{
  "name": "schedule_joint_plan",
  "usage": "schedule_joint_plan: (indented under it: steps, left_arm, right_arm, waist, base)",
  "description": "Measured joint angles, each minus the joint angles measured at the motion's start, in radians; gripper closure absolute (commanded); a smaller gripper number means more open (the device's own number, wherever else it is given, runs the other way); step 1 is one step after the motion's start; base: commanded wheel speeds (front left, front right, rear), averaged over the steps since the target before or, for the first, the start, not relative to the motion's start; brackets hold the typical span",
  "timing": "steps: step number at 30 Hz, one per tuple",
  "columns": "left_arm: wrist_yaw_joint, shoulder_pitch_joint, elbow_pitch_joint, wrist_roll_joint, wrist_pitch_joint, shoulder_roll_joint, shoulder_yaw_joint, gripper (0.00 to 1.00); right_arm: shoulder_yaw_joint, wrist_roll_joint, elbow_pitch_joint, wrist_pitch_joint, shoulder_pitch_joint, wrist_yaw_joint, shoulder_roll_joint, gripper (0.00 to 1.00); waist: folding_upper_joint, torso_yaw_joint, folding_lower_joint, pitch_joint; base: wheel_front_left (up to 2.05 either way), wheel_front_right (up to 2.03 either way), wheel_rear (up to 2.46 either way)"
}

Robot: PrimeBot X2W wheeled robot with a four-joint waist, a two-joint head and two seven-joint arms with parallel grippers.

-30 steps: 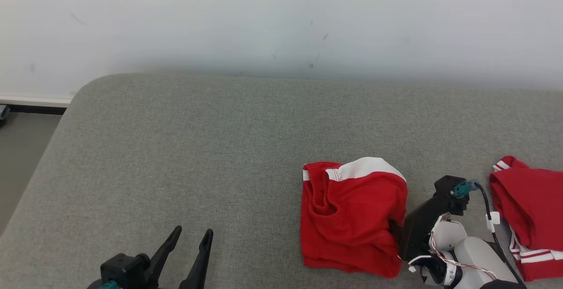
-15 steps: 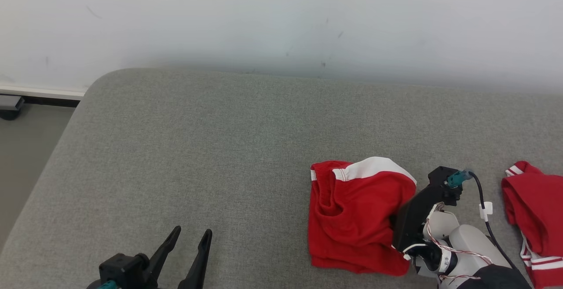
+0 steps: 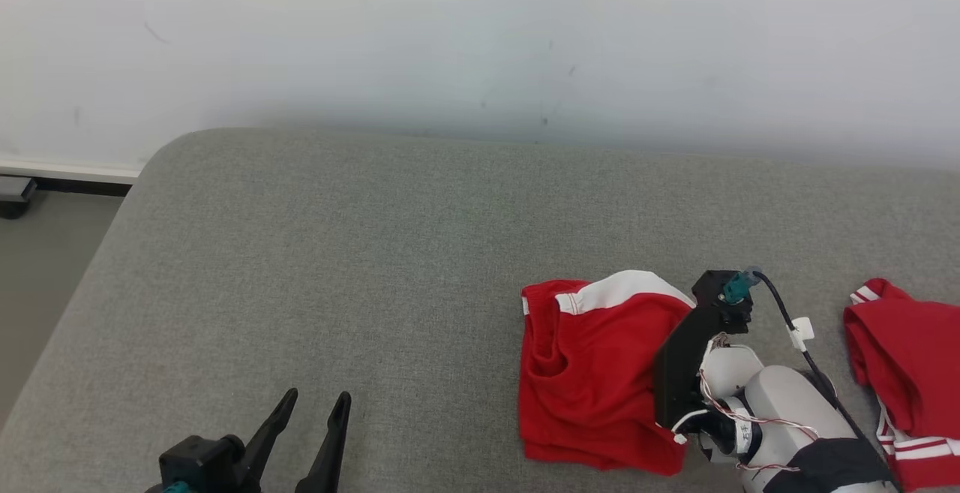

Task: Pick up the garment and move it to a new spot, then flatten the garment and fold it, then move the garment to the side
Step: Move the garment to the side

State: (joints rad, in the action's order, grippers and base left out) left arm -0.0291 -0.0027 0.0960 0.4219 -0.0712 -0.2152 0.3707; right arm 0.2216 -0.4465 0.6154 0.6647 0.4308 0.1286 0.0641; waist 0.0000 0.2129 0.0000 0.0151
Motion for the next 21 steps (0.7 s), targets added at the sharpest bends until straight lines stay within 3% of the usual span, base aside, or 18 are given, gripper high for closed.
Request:
schedule_joint_plan:
  steps: [10,21]
  left_arm:
    - [0.011,0.044,0.005,0.026,-0.013,0.004,-0.007,0.0]
    - [0.011,0.059,0.003,0.028,-0.019,0.007,-0.006,0.0]
  right_arm:
    - [0.063,0.09,-0.226,0.147,-0.002,-0.023,0.15,1.0]
    - [0.011,0.14,-0.414,0.303,-0.035,-0.013,0.297,1.0]
  waist:
    - [0.0,-0.037,0.0,-0.03]
    - [0.0,-0.072,0.0,-0.047]
  base:
    - [0.0,0.0,0.0]
    - [0.0,0.0,0.0]
